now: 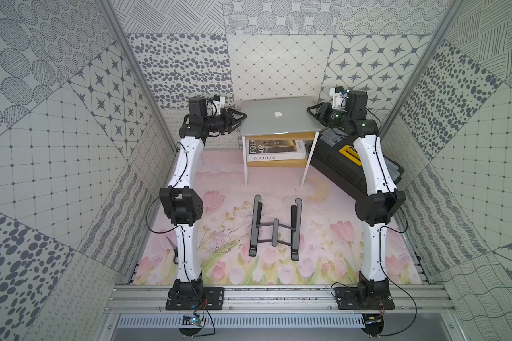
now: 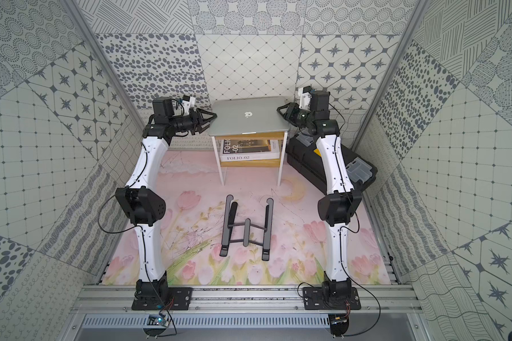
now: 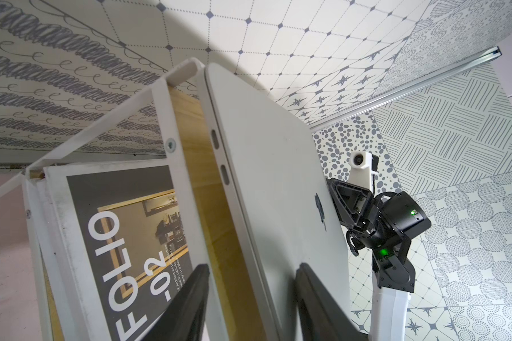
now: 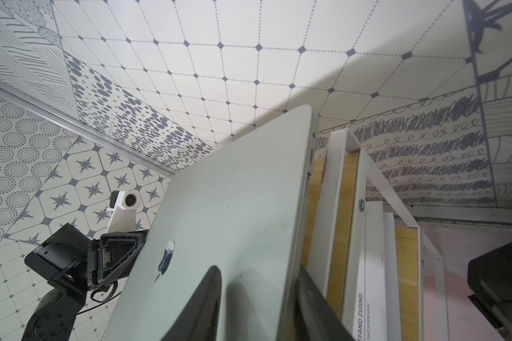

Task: Close the laptop lid and set it aside
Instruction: Place the laptop on the shelf.

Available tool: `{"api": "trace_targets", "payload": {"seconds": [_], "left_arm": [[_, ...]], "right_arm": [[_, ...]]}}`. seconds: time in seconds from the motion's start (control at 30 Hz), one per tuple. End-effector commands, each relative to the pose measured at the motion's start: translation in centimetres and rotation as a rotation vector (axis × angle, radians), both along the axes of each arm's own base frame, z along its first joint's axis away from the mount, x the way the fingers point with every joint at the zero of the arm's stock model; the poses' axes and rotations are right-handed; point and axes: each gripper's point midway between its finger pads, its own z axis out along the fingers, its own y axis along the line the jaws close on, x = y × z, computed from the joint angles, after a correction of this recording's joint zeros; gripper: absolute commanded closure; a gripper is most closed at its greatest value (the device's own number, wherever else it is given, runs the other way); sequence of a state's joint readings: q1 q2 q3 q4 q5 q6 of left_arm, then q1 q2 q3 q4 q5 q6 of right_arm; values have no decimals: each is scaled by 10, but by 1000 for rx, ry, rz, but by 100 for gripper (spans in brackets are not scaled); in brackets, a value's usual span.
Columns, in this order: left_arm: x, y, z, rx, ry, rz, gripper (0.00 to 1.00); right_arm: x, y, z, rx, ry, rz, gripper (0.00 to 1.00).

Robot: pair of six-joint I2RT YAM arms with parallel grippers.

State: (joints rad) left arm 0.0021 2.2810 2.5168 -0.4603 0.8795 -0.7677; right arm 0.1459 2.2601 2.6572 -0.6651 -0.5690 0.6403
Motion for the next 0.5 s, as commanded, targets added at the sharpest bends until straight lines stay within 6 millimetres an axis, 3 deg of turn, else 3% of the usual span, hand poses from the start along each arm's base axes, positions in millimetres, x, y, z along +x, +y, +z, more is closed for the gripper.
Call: {"api": "trace_targets", "payload": {"seconds": [0.0,0.47], "left_arm": [[0,7,-8,3,42,14,50],[-1,11,3,9,3,27,46]], "right_arm": [[-2,4,29,-21,-125,2,59],[1,8,14,-65,-112,-5,56]]}}
